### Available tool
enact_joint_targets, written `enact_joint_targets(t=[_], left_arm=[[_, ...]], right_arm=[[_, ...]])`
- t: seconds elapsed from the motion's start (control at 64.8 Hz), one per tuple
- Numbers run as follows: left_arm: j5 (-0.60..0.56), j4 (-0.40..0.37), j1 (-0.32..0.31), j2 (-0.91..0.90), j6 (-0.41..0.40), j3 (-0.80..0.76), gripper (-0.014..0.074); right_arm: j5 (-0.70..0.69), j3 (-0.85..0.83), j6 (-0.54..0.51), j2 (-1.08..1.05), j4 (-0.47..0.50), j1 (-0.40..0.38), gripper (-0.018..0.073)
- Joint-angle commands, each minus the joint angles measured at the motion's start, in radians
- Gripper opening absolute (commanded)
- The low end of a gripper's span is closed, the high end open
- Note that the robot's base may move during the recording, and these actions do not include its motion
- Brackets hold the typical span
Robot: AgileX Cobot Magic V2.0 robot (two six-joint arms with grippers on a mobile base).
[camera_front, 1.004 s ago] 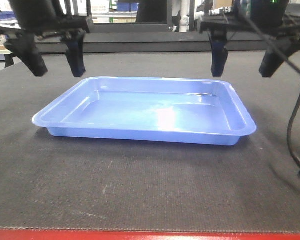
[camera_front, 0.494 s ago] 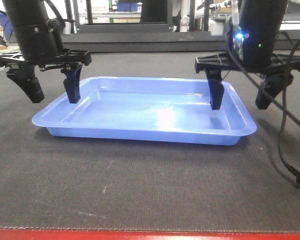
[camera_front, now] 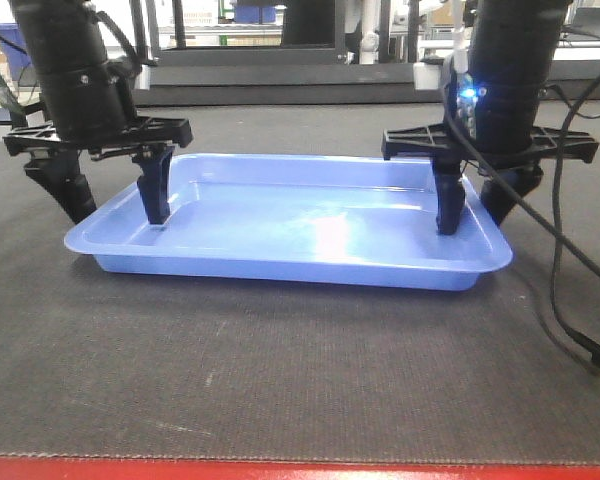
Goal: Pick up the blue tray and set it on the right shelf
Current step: 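Close both grippers on the tray rims, then lift the tray off the table with both grippers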
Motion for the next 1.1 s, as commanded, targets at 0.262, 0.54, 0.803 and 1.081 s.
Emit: enact_joint_targets(t=[0.262,0.54,0.803,1.081], left_arm=[[0.030,-0.016,-0.002,-0.057,-0.011,-0.034,-0.0035],[0.139,-0.012,-0.002,-0.199,-0.011,-0.034,-0.0041],[0.181,0.011,-0.033,-0.495,-0.047,0.099,-0.0041],[0.190,0.040,-0.091,-0.719,-0.110,0.273,-0.0041]], right_arm=[[0.027,-0.056,-0.011,-0.086,-0.020,-0.003,0.0056],[0.092,-0.059,-0.019,-0.248,-0.020,0.011,0.0056],[0.191,-0.046,-0.102,-0.427,-0.021,0.081,0.0056],[0.217,0.078,-0.102,-0.571,-0.020,0.090,0.0056]])
